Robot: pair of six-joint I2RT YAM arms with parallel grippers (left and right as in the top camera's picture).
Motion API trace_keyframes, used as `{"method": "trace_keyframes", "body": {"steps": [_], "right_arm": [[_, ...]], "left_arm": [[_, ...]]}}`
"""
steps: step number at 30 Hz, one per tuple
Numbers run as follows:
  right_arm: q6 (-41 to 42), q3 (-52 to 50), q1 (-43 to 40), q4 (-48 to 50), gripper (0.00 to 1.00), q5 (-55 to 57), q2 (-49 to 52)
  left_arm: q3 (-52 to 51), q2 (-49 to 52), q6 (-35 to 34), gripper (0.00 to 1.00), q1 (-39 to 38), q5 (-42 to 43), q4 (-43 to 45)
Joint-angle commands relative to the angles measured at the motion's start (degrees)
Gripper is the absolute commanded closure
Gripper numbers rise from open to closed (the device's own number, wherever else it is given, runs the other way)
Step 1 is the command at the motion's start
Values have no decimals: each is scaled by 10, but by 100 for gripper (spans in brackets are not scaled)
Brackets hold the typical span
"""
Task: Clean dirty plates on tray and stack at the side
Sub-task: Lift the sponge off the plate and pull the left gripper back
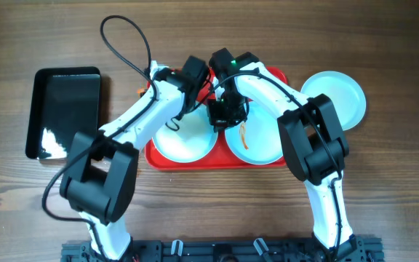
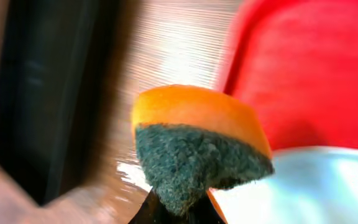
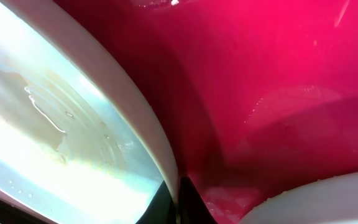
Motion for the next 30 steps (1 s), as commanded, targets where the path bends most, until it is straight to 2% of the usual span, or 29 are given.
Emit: {"method": "trace_keyframes", "body": {"steps": [1,11,19,21,27,30], "right_arm": [[2,-9,-5,0,95,32,-5],[2,-9,-5,0,96,31,-5],[2,-9,-5,-1,96,32,-5],[2,-9,-5,-1,96,32,-5],[1,-9,-5,-2,96,32,-5],[1,-9,-5,-3,96,32,-5]], "left_arm": [[17,-35,-3,96,2,209,21],[15,30,-4,96,2,368,26],[15,83,-3,96,1,385,24],[15,90,-3,96,1,364,23],[-4,90,3,96,4,219,8],[-26,90,21,96,9,193,9]]}}
